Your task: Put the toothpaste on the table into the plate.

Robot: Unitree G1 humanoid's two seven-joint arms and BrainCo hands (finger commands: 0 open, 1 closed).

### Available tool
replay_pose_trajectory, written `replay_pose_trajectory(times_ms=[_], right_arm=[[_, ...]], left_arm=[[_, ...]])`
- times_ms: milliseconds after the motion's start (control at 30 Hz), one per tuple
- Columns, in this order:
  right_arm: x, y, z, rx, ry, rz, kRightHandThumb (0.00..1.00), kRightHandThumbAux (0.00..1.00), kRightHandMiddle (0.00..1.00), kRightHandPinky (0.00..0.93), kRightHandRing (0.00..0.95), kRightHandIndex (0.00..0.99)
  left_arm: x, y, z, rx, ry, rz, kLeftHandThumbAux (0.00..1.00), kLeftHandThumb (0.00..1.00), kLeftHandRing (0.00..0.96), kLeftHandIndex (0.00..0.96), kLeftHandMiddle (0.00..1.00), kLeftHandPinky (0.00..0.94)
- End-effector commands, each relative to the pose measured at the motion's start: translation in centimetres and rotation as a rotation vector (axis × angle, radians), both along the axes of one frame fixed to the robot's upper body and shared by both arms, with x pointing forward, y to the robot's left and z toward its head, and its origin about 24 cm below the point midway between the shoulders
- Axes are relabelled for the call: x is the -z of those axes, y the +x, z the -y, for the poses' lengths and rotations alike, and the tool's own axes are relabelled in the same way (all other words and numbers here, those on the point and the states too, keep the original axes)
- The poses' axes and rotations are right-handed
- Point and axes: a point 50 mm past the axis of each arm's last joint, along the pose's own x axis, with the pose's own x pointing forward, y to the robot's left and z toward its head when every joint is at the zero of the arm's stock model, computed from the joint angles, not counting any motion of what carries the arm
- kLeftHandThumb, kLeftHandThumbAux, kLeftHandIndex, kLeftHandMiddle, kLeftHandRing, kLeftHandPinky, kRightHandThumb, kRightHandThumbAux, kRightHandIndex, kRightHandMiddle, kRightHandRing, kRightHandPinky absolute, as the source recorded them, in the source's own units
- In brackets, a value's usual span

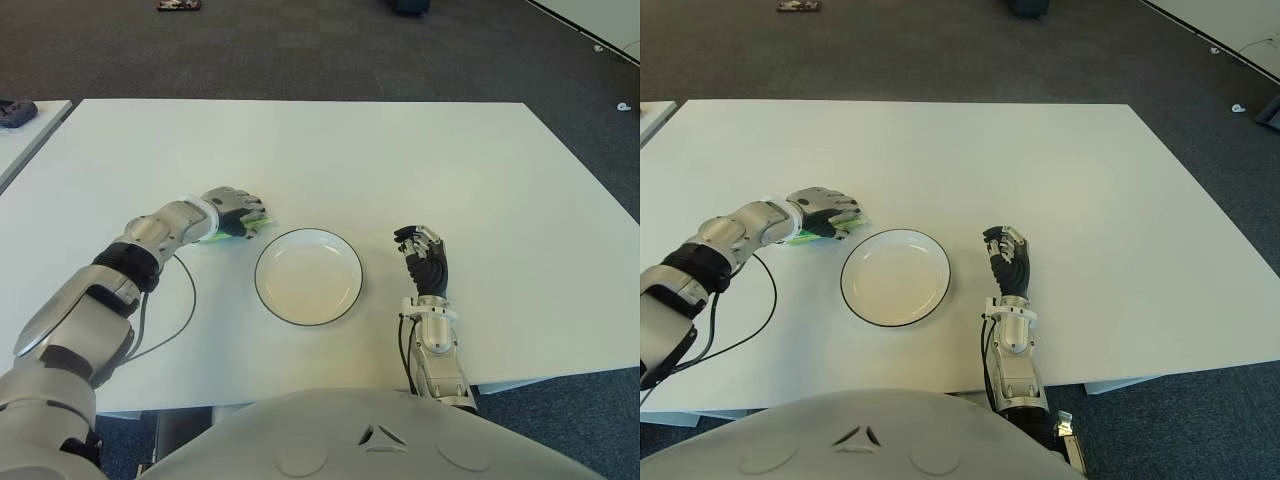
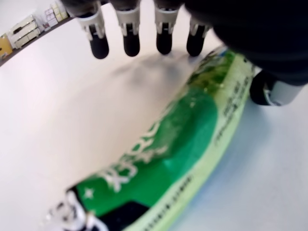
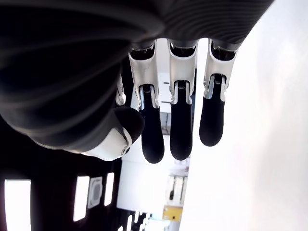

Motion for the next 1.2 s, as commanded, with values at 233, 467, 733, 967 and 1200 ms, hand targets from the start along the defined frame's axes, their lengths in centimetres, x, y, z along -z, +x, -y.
replay_pose_trajectory(times_ms=[233, 467, 733, 967, 1200], right_arm=[[-0.1, -0.2, 0.1, 0.005, 0.008, -0.004, 0.702, 0.733, 0.454, 0.436, 0.431, 0.427], [-0.1, -0.2, 0.1, 0.009, 0.002, -0.021, 0.702, 0.733, 0.447, 0.427, 0.421, 0.426], [-0.1, -0.2, 0.2, 0.010, 0.003, -0.022, 0.701, 0.733, 0.451, 0.442, 0.426, 0.426], [-0.1, -0.2, 0.2, 0.010, 0.004, -0.022, 0.702, 0.733, 0.453, 0.448, 0.429, 0.426], [-0.1, -0.1, 0.2, 0.012, 0.003, -0.021, 0.702, 0.733, 0.456, 0.447, 0.431, 0.426]], left_arm=[[6.5, -4.7, -2.8, -0.199, 0.101, -0.236, 0.295, 0.469, 0.044, 0.000, 0.042, 0.108], [6.6, -4.6, -3.1, -0.290, 0.052, -0.234, 0.303, 0.527, 0.052, 0.000, 0.062, 0.128], [6.4, -4.5, -3.5, -0.318, 0.022, -0.215, 0.306, 0.558, 0.065, 0.001, 0.080, 0.127], [6.1, -4.3, -3.6, -0.337, -0.005, -0.201, 0.338, 0.603, 0.132, 0.133, 0.144, 0.212], [5.0, -3.5, -3.8, -0.381, -0.085, -0.188, 0.374, 0.693, 0.450, 0.339, 0.437, 0.494]])
